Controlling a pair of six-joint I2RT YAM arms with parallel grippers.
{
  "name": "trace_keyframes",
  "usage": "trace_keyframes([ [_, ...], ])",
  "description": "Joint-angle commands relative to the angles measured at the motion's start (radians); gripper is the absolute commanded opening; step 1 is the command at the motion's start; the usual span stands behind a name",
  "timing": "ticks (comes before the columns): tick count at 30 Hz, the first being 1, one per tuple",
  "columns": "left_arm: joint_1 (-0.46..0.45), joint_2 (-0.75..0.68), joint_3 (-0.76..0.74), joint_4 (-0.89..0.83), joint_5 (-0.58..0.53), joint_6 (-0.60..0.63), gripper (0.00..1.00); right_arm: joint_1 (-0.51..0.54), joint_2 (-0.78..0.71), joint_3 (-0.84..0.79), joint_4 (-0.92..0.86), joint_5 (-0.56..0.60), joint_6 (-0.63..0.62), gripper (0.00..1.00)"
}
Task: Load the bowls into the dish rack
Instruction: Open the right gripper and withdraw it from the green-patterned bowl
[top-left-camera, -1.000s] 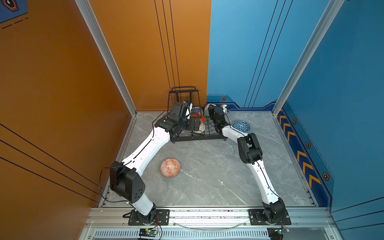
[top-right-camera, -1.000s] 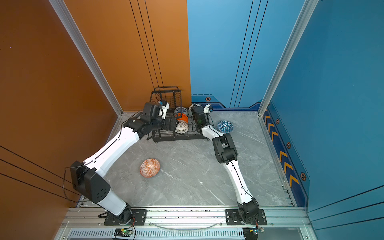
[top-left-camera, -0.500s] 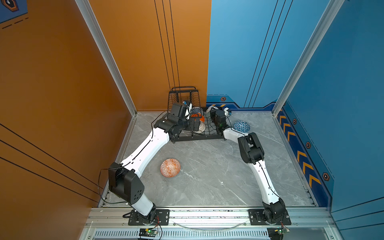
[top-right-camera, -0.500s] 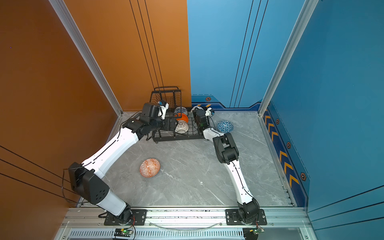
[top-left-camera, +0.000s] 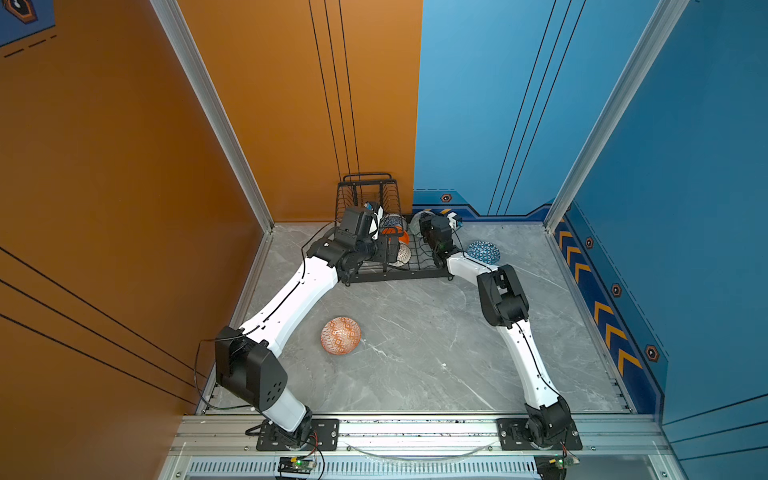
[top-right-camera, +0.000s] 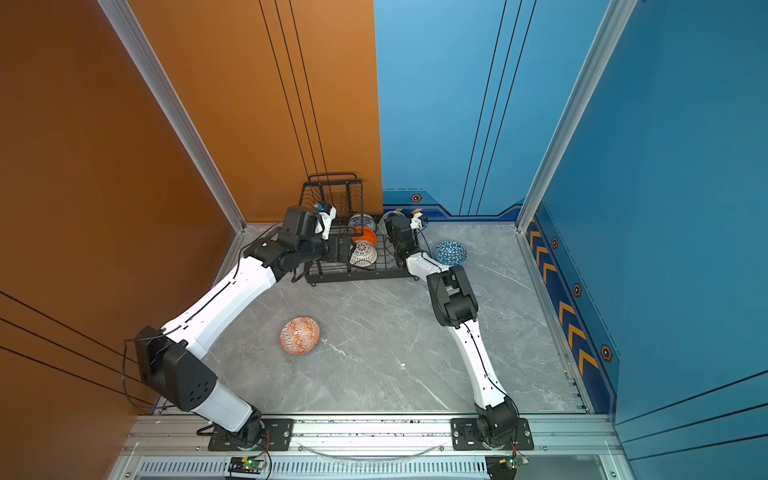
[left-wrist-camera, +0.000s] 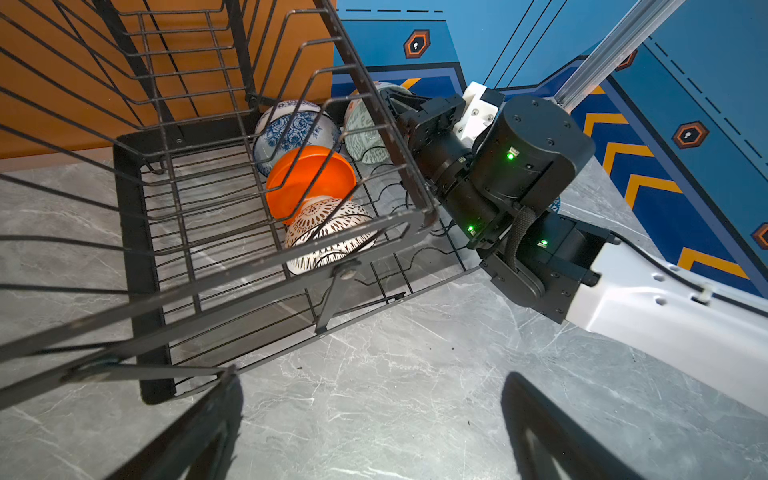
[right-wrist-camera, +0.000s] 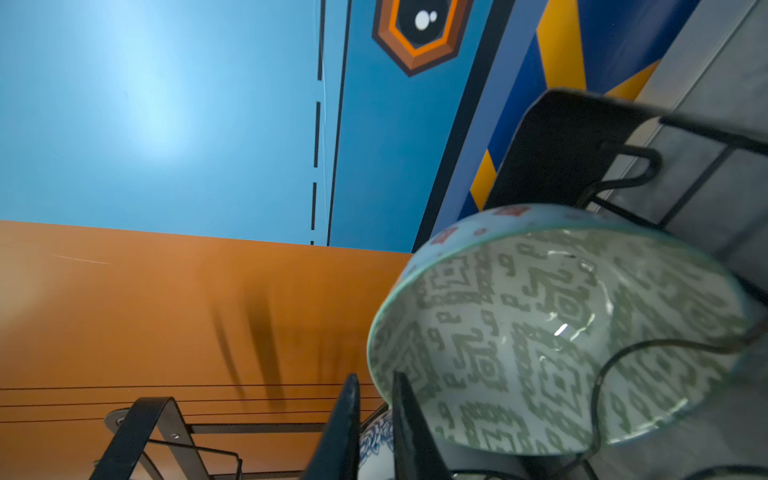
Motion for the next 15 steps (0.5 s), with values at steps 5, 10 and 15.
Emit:
trace_keyframes([
  [5, -0.023, -0.011, 0.029, 0.015, -0.018, 0.003, 0.98, -0.015, -0.071, 0.027, -0.059, -0.030, -0.024, 0.23],
  [10, -0.034, 0.001, 0.051, 0.015, -0.031, 0.001, 0.98, -0.024, -0.088, 0.029, -0.068, -0.047, -0.031, 0.26],
  [15, -0.051, 0.015, 0.077, 0.015, -0.059, -0.005, 0.98, -0.035, -0.129, 0.027, -0.105, -0.088, -0.065, 0.29],
])
